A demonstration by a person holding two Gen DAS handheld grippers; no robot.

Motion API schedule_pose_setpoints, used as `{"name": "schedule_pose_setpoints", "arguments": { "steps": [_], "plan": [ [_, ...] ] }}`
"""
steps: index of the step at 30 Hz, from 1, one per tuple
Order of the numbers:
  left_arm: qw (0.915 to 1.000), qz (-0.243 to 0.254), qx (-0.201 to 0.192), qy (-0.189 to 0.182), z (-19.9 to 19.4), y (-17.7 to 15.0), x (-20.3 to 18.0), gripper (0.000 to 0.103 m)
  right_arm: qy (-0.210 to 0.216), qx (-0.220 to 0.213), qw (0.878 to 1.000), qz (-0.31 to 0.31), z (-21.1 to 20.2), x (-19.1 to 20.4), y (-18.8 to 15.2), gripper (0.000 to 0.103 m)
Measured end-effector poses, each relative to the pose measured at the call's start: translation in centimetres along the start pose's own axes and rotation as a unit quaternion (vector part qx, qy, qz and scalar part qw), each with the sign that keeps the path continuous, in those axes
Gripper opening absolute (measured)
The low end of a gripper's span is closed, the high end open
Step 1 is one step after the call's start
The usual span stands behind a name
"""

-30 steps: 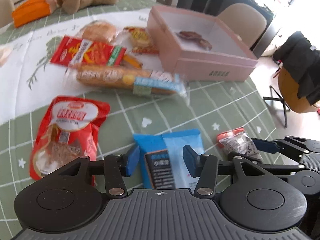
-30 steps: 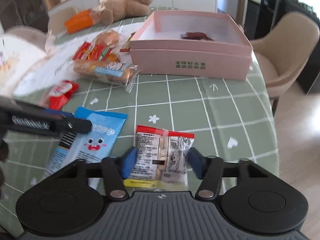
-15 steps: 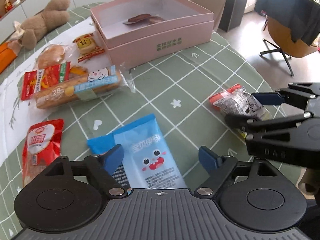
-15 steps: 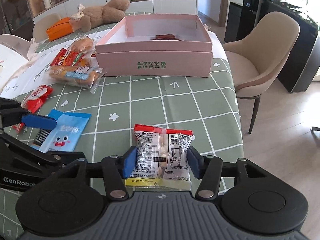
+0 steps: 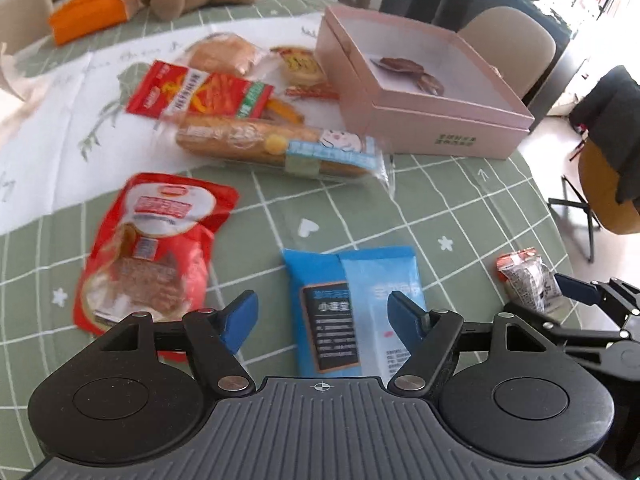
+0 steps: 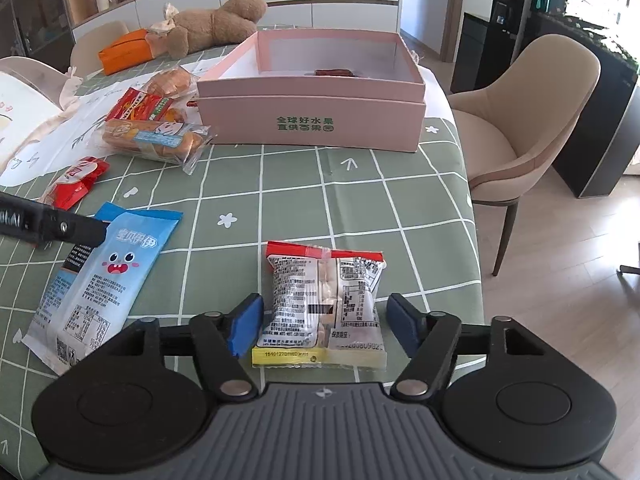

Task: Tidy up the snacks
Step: 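Carry the blue bag with the left tool while the right tool carries the white-red packet to the pink box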

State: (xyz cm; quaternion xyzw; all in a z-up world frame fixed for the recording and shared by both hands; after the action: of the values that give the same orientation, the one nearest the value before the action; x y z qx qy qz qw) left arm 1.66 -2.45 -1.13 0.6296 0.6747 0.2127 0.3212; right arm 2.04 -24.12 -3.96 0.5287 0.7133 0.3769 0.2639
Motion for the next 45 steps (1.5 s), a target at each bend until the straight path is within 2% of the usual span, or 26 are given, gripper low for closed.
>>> {"name": "schedule_pose_setpoints", "arguments": {
  "steps": [2,7,8,11,14,17,18,20,21,24,26,30,34,36,45],
  "plan": [
    [0.9997,0.020,0.013,-0.004,1.0,-0.2,-1.1,0.077,0.003,0.000,1.000,-0.002,0.1,0.2,0.0,0.077],
    [0.9946,0.100,0.023,0.015,3.0,-1.1,-4.3,0.098,0.012,-0.001,1.000,-0.009,0.2,0.4,-0.1,0.082],
    [0.9930,0.114,0.021,0.022,3.3,-1.2,-4.7,0.099,0.014,-0.002,1.000,-0.010,0.2,0.3,-0.1,0.082],
    [0.9940,0.105,0.021,0.022,3.7,-0.9,-4.7,0.099,0.017,-0.003,1.000,-0.012,0.2,0.3,-0.1,0.082],
    [0.9941,0.106,0.022,0.012,3.6,-0.8,-4.5,0.098,0.021,-0.003,1.000,-0.012,0.2,0.3,-0.1,0.082],
    [0.9918,0.126,0.018,0.002,3.1,-1.2,-4.6,0.098,0.019,0.000,1.000,-0.006,0.4,0.1,0.1,0.082],
    [0.9920,0.126,0.015,-0.001,2.9,-1.3,-4.6,0.098,0.017,0.001,1.000,-0.002,0.5,0.0,0.3,0.081],
    [0.9921,0.125,0.013,0.000,2.7,-1.5,-4.5,0.095,0.009,0.002,1.000,-0.004,0.7,0.0,0.6,0.070],
    [0.9923,0.123,0.015,0.003,2.5,-1.4,-4.5,0.093,0.009,0.005,1.000,-0.010,0.7,0.1,0.9,0.054],
    [0.9945,0.098,0.028,-0.023,1.6,-1.6,-4.2,0.091,0.034,0.025,0.999,0.014,0.5,0.1,1.8,0.049],
    [0.9958,0.083,0.030,-0.027,1.2,-1.5,-3.9,0.091,0.046,0.023,0.998,0.025,-0.1,0.1,2.6,0.049],
    [0.9970,0.068,0.009,-0.034,0.1,-0.2,-4.0,0.091,0.046,0.007,0.999,0.017,-0.9,0.2,4.1,0.049],
    [0.9962,0.072,-0.016,-0.045,-1.2,1.8,-4.6,0.091,0.041,-0.001,0.999,0.010,-1.0,0.1,5.0,0.049],
    [0.9960,0.067,-0.024,-0.054,-1.6,2.7,-4.8,0.087,0.037,-0.003,0.999,0.009,-1.1,0.0,5.3,0.049],
    [0.9921,0.043,-0.080,-0.086,-3.7,7.5,-5.1,0.086,0.030,-0.032,0.999,0.015,-1.2,-0.8,7.9,0.049]
  ]
}}
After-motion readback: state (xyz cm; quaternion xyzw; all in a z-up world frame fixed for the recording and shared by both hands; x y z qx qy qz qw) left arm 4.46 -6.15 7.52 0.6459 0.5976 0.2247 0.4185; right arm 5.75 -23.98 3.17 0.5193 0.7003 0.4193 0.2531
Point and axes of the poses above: each gripper's, at about its wrist camera, not at the fingertips, and z roughly the way its jaws point, x to its left, y to its top, the point moved 6 cm from there along z, roughly the way its jaws point, and after that the axes turned 15 degrees about -x, right-handed, at the moved point
